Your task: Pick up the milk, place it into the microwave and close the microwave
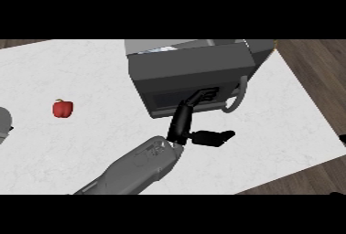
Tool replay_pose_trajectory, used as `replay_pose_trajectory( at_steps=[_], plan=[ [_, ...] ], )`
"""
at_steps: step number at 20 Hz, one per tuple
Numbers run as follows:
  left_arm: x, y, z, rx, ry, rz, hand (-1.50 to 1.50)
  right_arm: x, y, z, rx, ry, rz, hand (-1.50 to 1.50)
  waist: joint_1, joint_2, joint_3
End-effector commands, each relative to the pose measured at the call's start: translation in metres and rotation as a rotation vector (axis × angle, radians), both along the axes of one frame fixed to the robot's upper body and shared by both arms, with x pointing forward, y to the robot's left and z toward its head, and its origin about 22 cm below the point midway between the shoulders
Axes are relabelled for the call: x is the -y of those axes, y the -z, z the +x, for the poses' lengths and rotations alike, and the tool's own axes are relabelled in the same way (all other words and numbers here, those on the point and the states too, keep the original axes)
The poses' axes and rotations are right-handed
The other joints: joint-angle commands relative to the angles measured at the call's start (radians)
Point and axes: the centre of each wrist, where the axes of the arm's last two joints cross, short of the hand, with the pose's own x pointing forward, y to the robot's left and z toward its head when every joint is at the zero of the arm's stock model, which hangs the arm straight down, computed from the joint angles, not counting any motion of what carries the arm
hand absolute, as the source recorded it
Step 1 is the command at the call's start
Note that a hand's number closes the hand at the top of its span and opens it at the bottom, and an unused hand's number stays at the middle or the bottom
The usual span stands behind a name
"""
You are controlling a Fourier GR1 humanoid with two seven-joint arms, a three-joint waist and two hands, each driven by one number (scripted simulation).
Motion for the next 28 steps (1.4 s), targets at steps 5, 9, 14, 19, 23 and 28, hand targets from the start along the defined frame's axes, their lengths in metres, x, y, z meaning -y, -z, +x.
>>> replay_pose_trajectory(
  at_steps=[5, 9, 14, 19, 23, 28],
  plan=[
    [0.001, -0.026, 0.026, 0.013, -0.121, -0.085, -1.5, 0.011, -0.034, 0.013, 0.111, 0.068, -0.147, 1.5, -0.009, 0.025, 0.001],
    [0.0, -0.022, 0.025, 0.009, -0.148, -0.086, -1.5, 0.011, -0.041, 0.018, 0.128, 0.076, -0.162, 1.5, -0.012, 0.028, 0.002],
    [0.003, -0.028, 0.028, 0.008, -0.152, -0.111, -1.5, 0.008, -0.049, 0.025, 0.156, 0.07, -0.18, 1.5, -0.016, 0.038, 0.003],
    [0.002, -0.025, 0.03, 0.017, -0.16, -0.111, -1.5, 0.01, -0.05, 0.031, 0.157, 0.081, -0.18, 1.5, -0.023, 0.044, 0.005],
    [0.002, -0.026, 0.031, 0.023, -0.164, -0.123, -1.5, 0.009, -0.053, 0.035, 0.156, 0.077, -0.174, 1.5, -0.03, 0.043, 0.005],
    [0.004, -0.027, 0.031, 0.032, -0.147, -0.136, -1.5, -0.008, -0.006, 0.047, 0.006, -0.083, 0.162, -1.5, -0.014, 0.053, 0.011]
  ],
)
